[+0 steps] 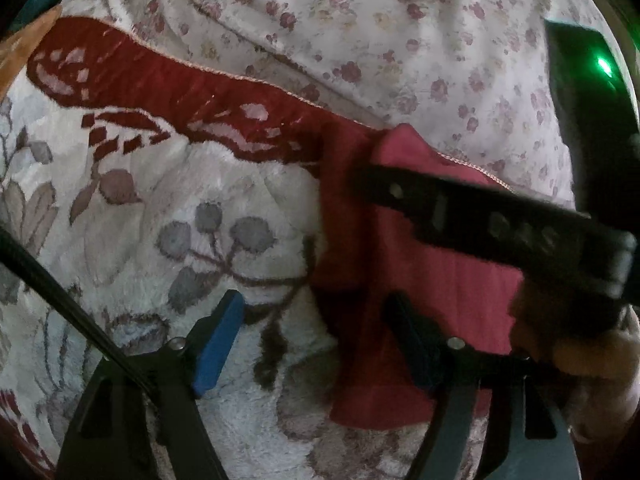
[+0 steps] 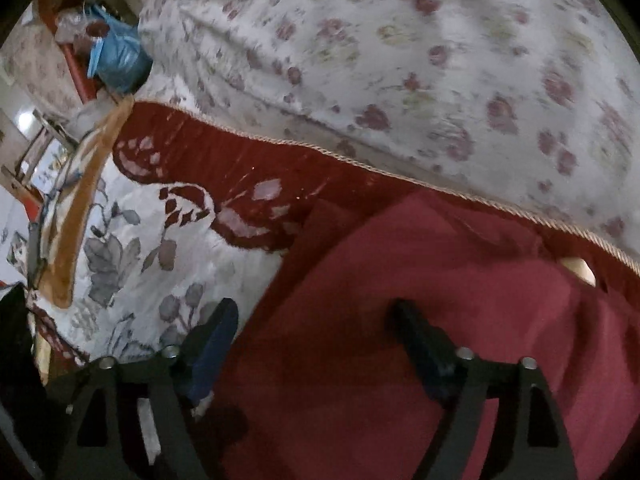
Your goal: Fold small clothes
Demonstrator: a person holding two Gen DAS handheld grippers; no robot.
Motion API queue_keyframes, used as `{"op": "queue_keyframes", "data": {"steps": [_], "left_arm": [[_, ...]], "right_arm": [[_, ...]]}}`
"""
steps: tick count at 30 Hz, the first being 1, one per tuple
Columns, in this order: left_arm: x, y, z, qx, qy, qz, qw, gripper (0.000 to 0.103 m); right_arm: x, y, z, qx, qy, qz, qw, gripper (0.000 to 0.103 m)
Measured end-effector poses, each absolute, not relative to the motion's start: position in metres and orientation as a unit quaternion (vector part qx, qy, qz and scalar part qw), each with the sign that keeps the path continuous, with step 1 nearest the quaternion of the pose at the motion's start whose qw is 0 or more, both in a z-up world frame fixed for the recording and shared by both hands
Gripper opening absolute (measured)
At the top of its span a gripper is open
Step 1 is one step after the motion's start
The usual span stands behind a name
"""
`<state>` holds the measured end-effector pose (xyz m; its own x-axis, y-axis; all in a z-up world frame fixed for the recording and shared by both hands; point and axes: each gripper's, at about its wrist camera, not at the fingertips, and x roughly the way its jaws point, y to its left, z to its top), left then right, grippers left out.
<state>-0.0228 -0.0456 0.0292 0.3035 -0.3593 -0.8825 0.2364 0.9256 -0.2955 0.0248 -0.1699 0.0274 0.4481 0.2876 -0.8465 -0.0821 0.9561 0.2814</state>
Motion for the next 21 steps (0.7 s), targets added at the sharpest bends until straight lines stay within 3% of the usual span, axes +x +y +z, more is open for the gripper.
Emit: {"op": "queue_keyframes", "data": {"steps": [3, 9, 10, 13, 15, 16, 18, 20, 21], "left_arm": [[-0.021, -0.043, 0.029, -0.068, 0.565, -0.186, 0.801, 0.075], [-0.020, -0.046, 0.029, -0.068, 0.563, -0.183, 0.803, 0.078], [-0.020, -0.046, 0.029, -0.069, 0.562, -0.183, 0.804, 0.078], [-0.019, -0.050, 0.030, -0.067, 0.562, -0.187, 0.803, 0.078], [-0.019, -0.054, 0.032, -0.066, 0.559, -0.197, 0.803, 0.078], [-0.019, -0.057, 0.032, -0.068, 0.556, -0.207, 0.802, 0.078], [-0.018, -0.063, 0.034, -0.071, 0.552, -0.223, 0.800, 0.071], [-0.017, -0.069, 0.036, -0.073, 0.551, -0.244, 0.794, 0.040], [-0.018, -0.071, 0.036, -0.075, 0.551, -0.255, 0.791, 0.034]], "right_arm": [[0.041, -0.162, 0.023, 0.084, 0.528, 0.105, 0.838, 0.094], [0.056, -0.132, 0.007, -0.028, 0.538, 0.058, 0.840, 0.091], [0.055, -0.129, 0.005, -0.047, 0.535, 0.052, 0.842, 0.086], [0.047, -0.140, 0.011, -0.048, 0.515, 0.052, 0.854, 0.060], [0.043, -0.158, 0.020, -0.013, 0.511, 0.063, 0.857, 0.029], [0.039, -0.172, 0.026, 0.023, 0.510, 0.078, 0.856, 0.025], [0.034, -0.189, 0.036, 0.064, 0.502, 0.095, 0.857, 0.023], [0.028, -0.201, 0.041, 0.087, 0.497, 0.099, 0.858, 0.022], [0.026, -0.206, 0.043, 0.096, 0.496, 0.102, 0.857, 0.022]]}}
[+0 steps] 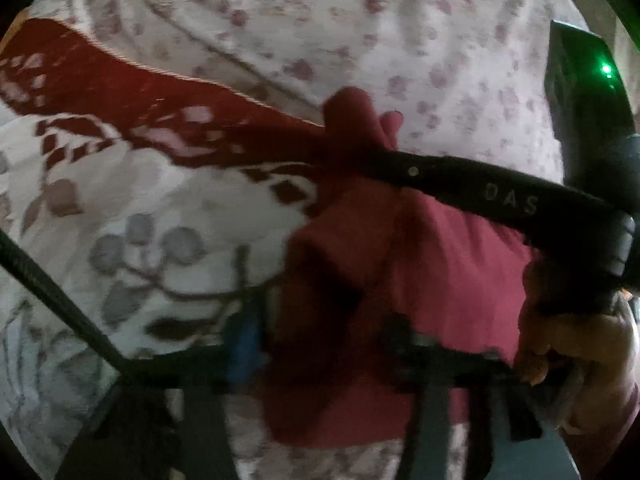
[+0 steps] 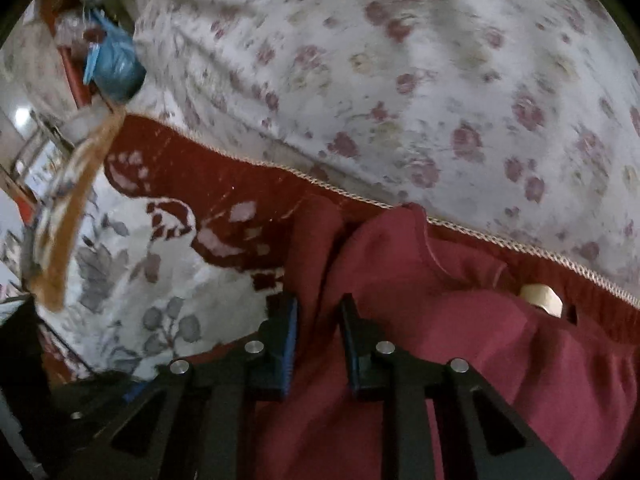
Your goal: Fold small clothes
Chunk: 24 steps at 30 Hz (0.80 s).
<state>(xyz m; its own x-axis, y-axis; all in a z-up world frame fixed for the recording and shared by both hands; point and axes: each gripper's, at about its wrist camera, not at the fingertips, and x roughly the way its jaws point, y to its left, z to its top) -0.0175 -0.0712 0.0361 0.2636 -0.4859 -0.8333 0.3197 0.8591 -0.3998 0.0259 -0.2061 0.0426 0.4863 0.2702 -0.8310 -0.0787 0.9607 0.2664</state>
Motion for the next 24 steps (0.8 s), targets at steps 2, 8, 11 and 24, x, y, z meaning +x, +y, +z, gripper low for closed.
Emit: {"op": "queue_keyframes", "data": {"steps": [2, 8, 11, 24], "left_arm": [[-0.023, -0.074, 0.041, -0.070, 0.541, -0.266, 0.795, 0.026], [-0.032, -0.080, 0.051, -0.045, 0.525, -0.273, 0.805, 0.019], [-0.034, -0.080, 0.053, -0.040, 0.523, -0.272, 0.807, 0.019], [-0.035, -0.074, 0.057, -0.045, 0.525, -0.271, 0.805, 0.017]], "right_arm": [[0.022, -0.214, 0.044, 0.114, 0.496, 0.106, 0.854, 0.022], [0.017, -0.214, 0.045, 0.114, 0.498, 0.103, 0.854, 0.022], [0.019, -0.213, 0.046, 0.110, 0.500, 0.100, 0.853, 0.022], [0.044, -0.181, 0.037, 0.086, 0.548, 0.085, 0.828, 0.071]]}}
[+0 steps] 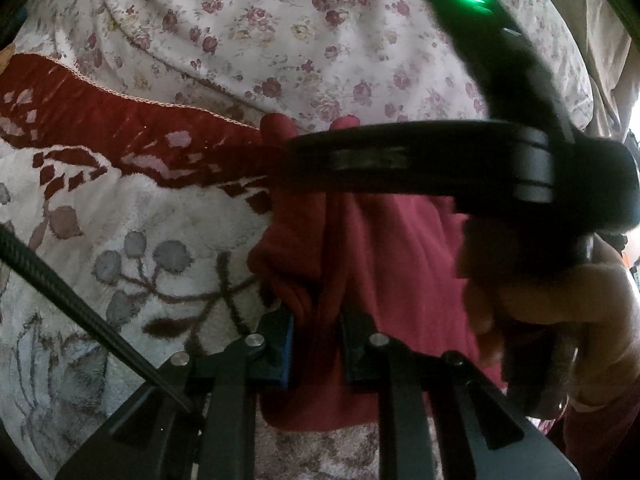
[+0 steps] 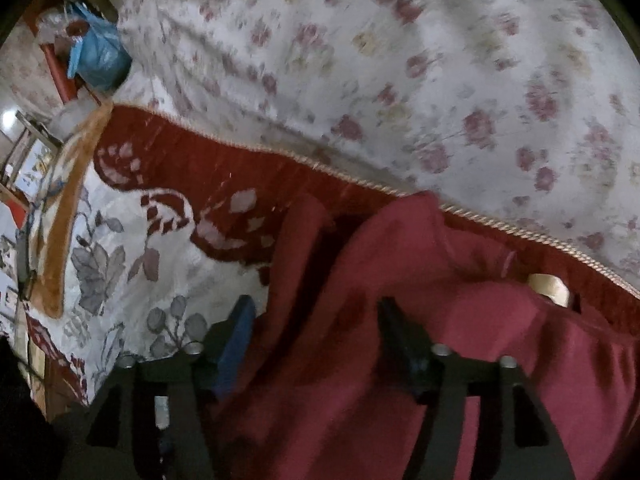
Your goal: Fold small clothes
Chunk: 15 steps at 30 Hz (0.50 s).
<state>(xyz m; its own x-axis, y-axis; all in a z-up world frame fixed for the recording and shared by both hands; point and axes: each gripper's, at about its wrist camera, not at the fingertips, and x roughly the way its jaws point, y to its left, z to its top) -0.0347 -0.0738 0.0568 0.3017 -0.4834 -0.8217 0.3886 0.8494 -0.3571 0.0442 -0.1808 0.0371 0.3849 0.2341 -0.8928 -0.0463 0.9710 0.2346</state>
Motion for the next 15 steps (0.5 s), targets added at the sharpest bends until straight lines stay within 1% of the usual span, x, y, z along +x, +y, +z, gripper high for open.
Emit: {"op": "queue_keyframes", "data": {"steps": [2, 5, 6, 7, 8, 9, 10, 11, 12, 14, 15], "left_arm": [[-0.034, -0.074, 0.056, -0.043, 0.527, -0.270, 0.805, 0.017], [-0.033, -0.074, 0.054, -0.041, 0.530, -0.266, 0.804, 0.017], [-0.031, -0.075, 0.053, -0.041, 0.531, -0.265, 0.804, 0.017], [-0.031, -0.075, 0.053, -0.040, 0.531, -0.265, 0.804, 0.017], [-0.031, -0.075, 0.052, -0.038, 0.531, -0.265, 0.804, 0.017], [-0.031, -0.075, 0.052, -0.034, 0.531, -0.266, 0.804, 0.017], [-0.031, -0.076, 0.052, -0.031, 0.531, -0.267, 0.804, 0.017], [-0.032, -0.077, 0.052, -0.027, 0.531, -0.265, 0.804, 0.021], [-0.032, -0.077, 0.052, -0.024, 0.531, -0.264, 0.805, 0.024], [-0.034, -0.079, 0.051, -0.020, 0.532, -0.263, 0.804, 0.042], [-0.036, -0.079, 0.050, -0.020, 0.532, -0.262, 0.805, 0.043]], "right_arm": [[0.051, -0.169, 0.029, 0.063, 0.563, 0.079, 0.820, 0.076], [0.054, -0.161, 0.018, 0.041, 0.565, 0.068, 0.821, 0.076], [0.053, -0.160, 0.017, 0.037, 0.562, 0.069, 0.823, 0.069], [0.050, -0.162, 0.019, 0.033, 0.551, 0.063, 0.831, 0.059], [0.046, -0.165, 0.022, 0.033, 0.541, 0.054, 0.839, 0.039], [0.042, -0.170, 0.026, 0.045, 0.533, 0.057, 0.843, 0.030], [0.039, -0.175, 0.029, 0.059, 0.527, 0.064, 0.846, 0.026], [0.034, -0.180, 0.033, 0.071, 0.518, 0.068, 0.850, 0.023], [0.030, -0.185, 0.038, 0.079, 0.510, 0.072, 0.854, 0.022], [0.020, -0.193, 0.047, 0.093, 0.496, 0.085, 0.859, 0.021], [0.017, -0.197, 0.050, 0.099, 0.492, 0.087, 0.861, 0.021]]}}
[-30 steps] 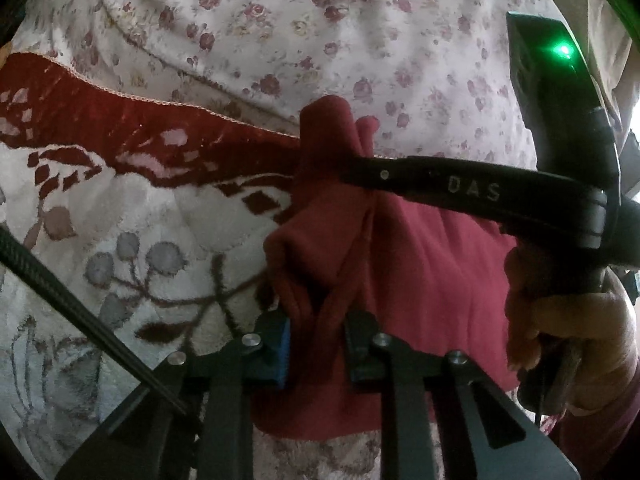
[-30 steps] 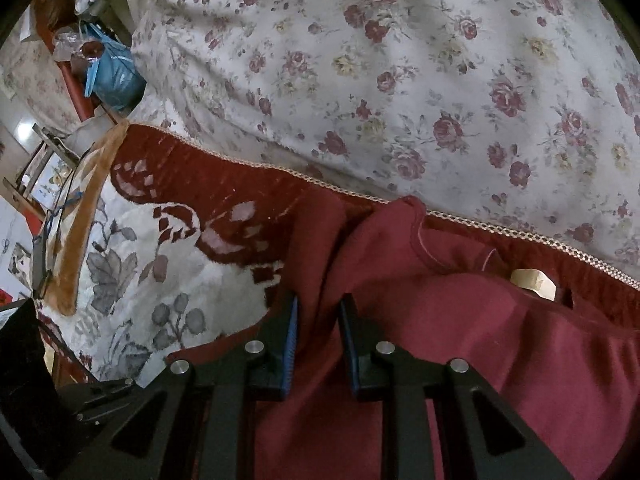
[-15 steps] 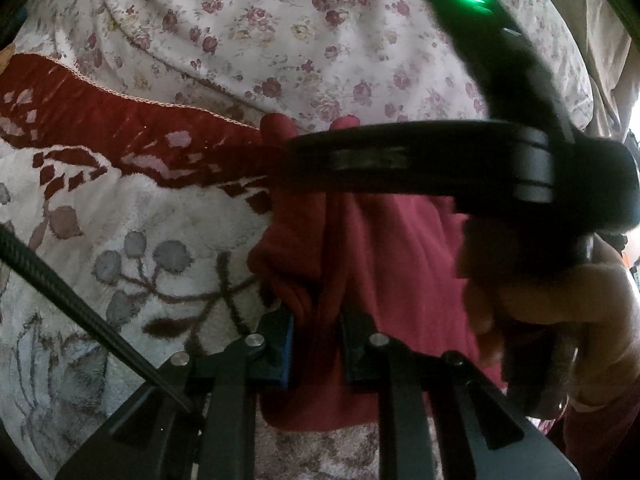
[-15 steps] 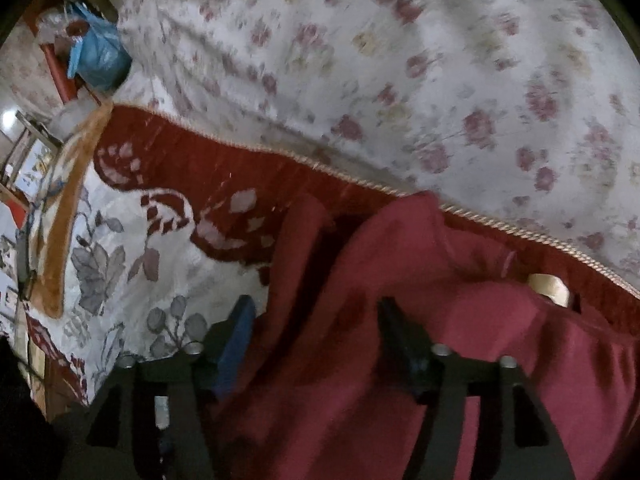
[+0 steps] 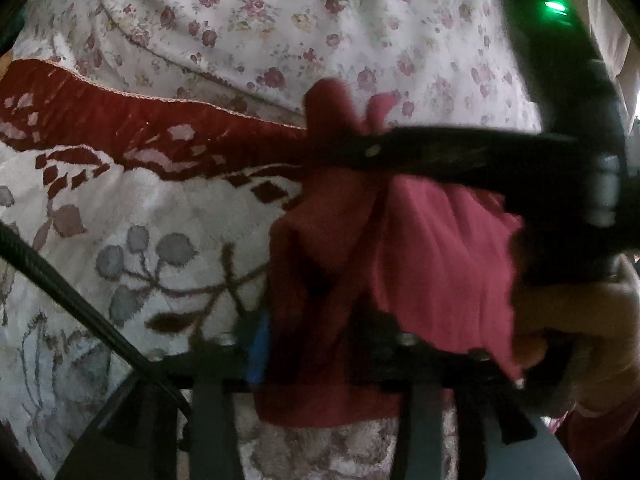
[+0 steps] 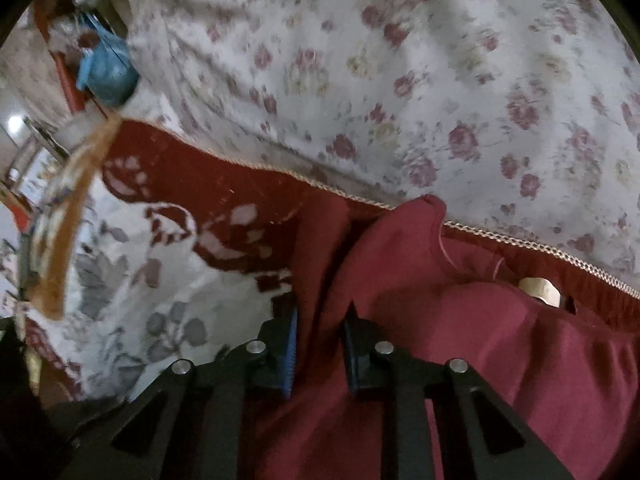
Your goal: Fold small clothes
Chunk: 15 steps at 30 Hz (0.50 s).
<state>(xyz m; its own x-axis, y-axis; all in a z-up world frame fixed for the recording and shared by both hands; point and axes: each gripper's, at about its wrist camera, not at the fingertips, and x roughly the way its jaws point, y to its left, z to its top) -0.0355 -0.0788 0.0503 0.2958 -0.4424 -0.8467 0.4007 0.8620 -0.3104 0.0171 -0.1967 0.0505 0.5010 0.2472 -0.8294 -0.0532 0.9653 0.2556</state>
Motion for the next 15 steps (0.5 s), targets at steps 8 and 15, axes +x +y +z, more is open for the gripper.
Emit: {"op": "queue_keyframes", "data": {"steps": [8, 15], "left_arm": [[-0.060, -0.095, 0.073, -0.040, 0.522, -0.284, 0.803, 0.016], [-0.108, -0.153, 0.124, -0.016, 0.484, -0.350, 0.802, 0.016]], "right_arm": [[-0.019, -0.239, 0.078, 0.164, 0.461, 0.102, 0.866, 0.018], [-0.066, -0.296, 0.122, 0.181, 0.427, 0.091, 0.881, 0.017]]}}
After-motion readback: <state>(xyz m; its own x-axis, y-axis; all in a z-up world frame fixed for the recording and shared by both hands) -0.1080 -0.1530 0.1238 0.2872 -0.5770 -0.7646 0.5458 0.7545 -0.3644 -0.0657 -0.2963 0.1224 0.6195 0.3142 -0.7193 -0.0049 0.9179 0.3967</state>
